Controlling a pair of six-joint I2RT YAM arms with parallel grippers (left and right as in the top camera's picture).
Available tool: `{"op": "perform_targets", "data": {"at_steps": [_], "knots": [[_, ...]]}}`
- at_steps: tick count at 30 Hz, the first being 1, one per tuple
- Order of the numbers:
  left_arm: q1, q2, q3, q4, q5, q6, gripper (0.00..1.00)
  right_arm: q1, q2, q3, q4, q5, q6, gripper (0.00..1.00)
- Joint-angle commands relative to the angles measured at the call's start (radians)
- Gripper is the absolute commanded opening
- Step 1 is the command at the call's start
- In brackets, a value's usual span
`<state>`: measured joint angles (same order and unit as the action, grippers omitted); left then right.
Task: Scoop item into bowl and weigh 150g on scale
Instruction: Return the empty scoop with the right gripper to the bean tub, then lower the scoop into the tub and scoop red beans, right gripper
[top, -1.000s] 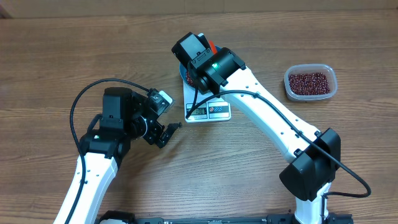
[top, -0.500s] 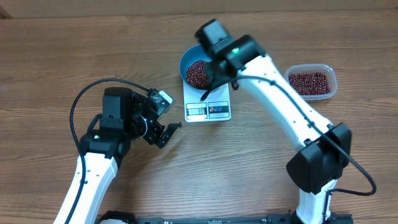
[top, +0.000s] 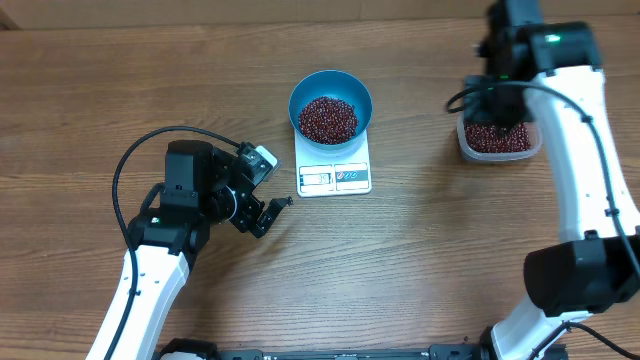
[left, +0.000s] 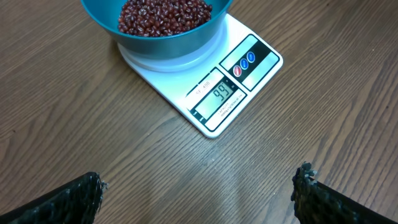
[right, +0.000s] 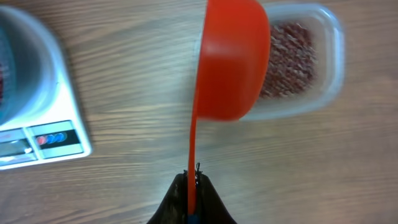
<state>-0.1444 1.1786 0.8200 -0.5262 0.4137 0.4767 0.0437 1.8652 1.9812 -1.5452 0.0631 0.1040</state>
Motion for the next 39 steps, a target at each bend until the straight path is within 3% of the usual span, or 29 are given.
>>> {"op": "perform_targets", "data": {"at_steps": [1, 10, 39], "knots": [[-0.002, 0.000, 0.000, 0.003, -0.003, -0.010, 1.00, -0.087, -0.022, 0.021, -0.021, -0.062, -0.032, 0.04], [-0.002, 0.000, 0.000, 0.003, -0.003, -0.010, 1.00, -0.196, -0.022, -0.014, -0.056, -0.111, -0.075, 0.04], [-0.002, 0.000, 0.000, 0.003, -0.003, -0.010, 1.00, -0.198, -0.022, -0.072, -0.031, -0.148, -0.087, 0.04]]}}
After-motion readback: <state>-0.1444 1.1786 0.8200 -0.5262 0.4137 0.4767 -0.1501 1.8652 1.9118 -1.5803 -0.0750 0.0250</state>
